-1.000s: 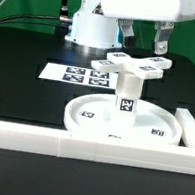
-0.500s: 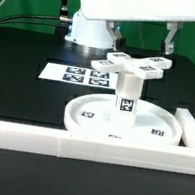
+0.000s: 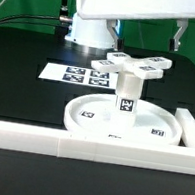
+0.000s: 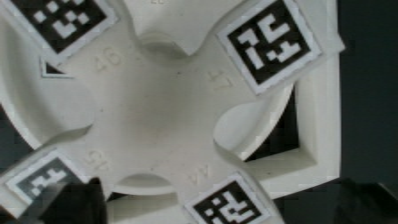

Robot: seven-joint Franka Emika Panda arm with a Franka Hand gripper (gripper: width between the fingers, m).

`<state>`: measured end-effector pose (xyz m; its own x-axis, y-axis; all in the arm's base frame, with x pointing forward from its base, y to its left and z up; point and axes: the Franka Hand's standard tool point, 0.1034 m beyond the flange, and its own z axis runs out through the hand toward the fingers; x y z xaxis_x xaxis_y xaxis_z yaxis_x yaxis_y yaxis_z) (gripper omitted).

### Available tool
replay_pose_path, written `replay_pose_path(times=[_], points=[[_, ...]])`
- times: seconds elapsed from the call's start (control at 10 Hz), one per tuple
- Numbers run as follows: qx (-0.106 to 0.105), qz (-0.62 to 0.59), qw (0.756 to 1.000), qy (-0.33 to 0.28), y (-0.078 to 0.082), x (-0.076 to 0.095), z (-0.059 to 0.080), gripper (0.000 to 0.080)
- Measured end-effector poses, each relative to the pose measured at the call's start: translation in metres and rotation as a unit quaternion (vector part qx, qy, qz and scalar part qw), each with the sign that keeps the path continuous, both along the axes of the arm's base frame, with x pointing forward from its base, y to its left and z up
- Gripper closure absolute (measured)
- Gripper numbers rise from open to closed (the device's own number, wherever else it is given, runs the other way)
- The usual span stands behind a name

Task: Assemble round table

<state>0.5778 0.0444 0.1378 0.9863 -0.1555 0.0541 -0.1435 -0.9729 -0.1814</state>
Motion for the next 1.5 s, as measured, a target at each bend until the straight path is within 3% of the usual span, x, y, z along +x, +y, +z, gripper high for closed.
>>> replay_pose_path(times=[0.3,0.6,0.9,1.0,1.3,1.5], points=[[-0.024,0.161,0.986,-0.021,0.0,-0.001,-0.004,0.0151],[-0.043,0.312,0.949,-0.034,0.007,0.002,-0.004,0.0151],[-0.053,0.405,0.912,-0.046,0.001,0.002,-0.005,0.0151],[-0.055,0.436,0.897,-0.051,0.0,0.002,-0.005,0.0151],[-0.078,0.57,0.817,-0.045,-0.002,-0.003,-0.007,0.0151],[-0.081,0.626,0.774,-0.047,-0.006,-0.005,-0.009,0.0151]])
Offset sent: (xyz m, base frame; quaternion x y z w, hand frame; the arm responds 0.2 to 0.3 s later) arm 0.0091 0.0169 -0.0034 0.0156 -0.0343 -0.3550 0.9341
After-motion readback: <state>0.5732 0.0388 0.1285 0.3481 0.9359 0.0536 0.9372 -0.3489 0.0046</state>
